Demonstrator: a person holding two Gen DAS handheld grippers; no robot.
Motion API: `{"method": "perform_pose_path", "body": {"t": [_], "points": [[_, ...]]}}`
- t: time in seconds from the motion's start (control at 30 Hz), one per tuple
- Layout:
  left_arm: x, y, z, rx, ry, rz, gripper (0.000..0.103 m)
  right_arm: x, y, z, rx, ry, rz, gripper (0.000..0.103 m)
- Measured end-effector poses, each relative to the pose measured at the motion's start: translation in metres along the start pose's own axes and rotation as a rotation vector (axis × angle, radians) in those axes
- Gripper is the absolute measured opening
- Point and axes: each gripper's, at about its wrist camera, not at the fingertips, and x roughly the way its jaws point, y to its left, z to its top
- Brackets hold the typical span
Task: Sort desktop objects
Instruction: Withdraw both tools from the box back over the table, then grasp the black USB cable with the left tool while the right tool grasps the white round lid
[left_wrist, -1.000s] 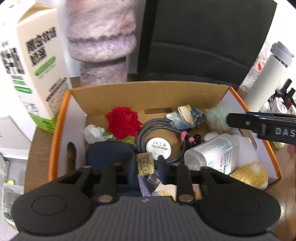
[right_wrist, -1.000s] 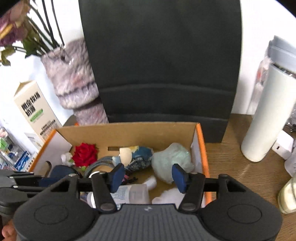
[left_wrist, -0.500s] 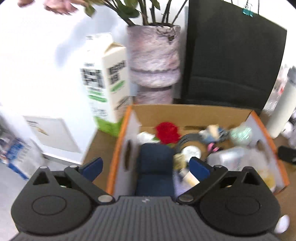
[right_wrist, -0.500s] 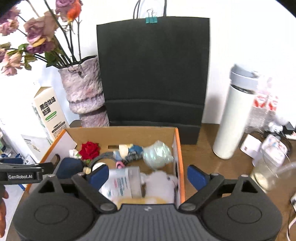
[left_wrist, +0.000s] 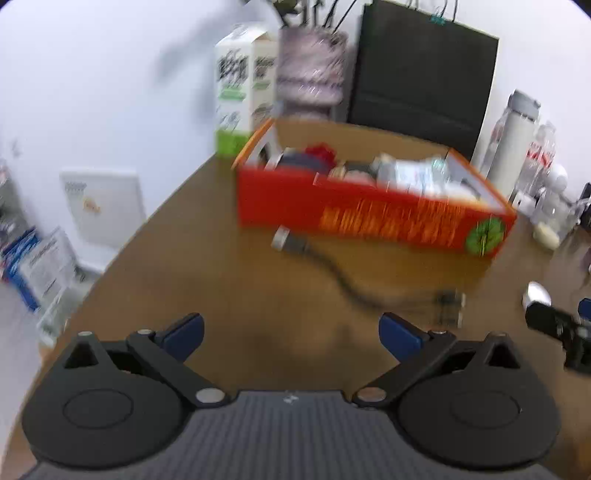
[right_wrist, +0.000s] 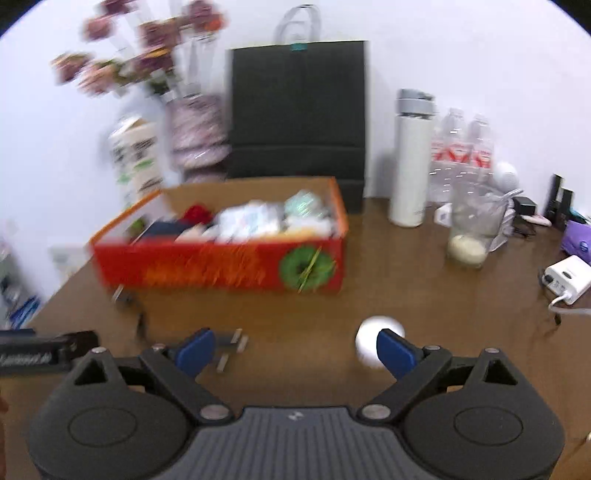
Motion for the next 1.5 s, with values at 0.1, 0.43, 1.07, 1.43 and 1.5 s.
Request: {"method": "perform_pose_path", "body": {"t": [0.1, 0.43, 1.07, 1.43, 1.5], "points": [[-0.027, 0.005, -0.033, -0.039, -0.041, 0.047, 0.103, -0.018, 0.004, -0.028, -0.037, 0.041, -0.021, 0.094], [-0.060, -0.009, -0.074, -0.009, -0.050, -0.002, 0.103, -0.063, 0.024, -0.058, -0.115, -0.039, 0.015, 0.094], [0.062, -0.035, 0.048, 0.068, 0.008, -0.072, 0.078, 0.071, -0.062, 0.013, 0.154, 0.026, -0.198, 0.072], [0.087, -0.035, 0.040, 0.057, -0.020, -0.057, 0.010, 0.077, -0.040, 0.002, 0.077, 0.038, -0.071, 0.039], [0.084, -0.034, 0.038, 0.053, -0.025, -0.081, 0.007, 0.075, -0.040, 0.002, 0.081, 0.025, -0.052, 0.039]]}}
